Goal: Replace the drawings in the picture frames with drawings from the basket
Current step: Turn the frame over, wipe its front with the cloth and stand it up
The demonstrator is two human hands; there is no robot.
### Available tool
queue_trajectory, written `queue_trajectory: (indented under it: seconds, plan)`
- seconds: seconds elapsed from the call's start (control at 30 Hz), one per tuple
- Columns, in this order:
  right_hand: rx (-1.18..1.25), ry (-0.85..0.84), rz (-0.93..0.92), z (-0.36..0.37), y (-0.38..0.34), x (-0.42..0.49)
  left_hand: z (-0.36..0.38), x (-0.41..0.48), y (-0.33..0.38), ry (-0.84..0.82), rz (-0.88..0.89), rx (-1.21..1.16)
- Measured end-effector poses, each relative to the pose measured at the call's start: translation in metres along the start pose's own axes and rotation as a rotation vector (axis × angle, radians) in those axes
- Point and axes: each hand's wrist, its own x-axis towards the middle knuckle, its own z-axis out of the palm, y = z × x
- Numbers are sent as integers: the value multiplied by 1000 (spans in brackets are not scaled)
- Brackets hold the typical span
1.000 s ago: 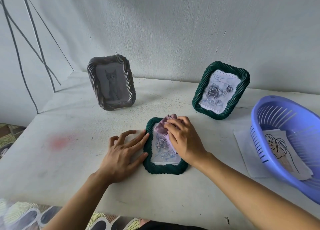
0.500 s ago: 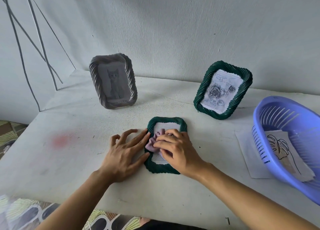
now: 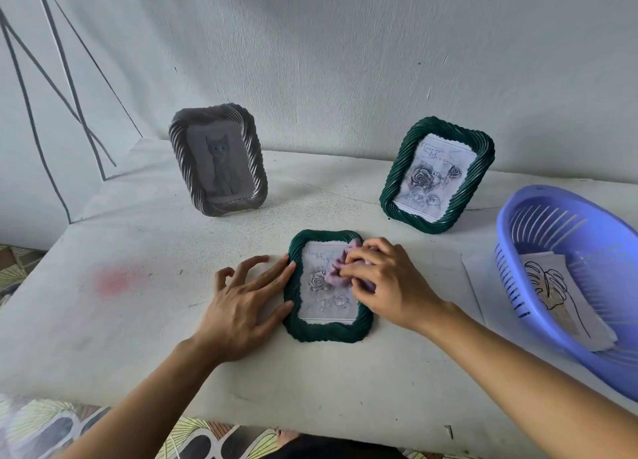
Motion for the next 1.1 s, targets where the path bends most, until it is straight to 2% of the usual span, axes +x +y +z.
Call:
queue_trajectory:
  seconds: [0.1,0.27,0.53,0.63,0.87,0.97,1.1]
  plan:
    - [-38,51,67,8,-1,22,1,1,0,0,-3,-8]
    - [38,102,62,27,-16,42,2,1,1,14,-8,15]
    - [199,-70,-216,19,-34,5,4,-1,2,45,-22,21]
    - [182,-93,-255,9,-24,-15,5,0,0,39,-15,6]
    - [-2,-65,-81,-1,-3,-30,3,-1,0,41,-11,-32]
    - [-65,-42,18,2,2,-17,3,-1,1,41,-11,-28]
    - [-109,-2,58,11,3,8,3,-1,1,48,-16,-32]
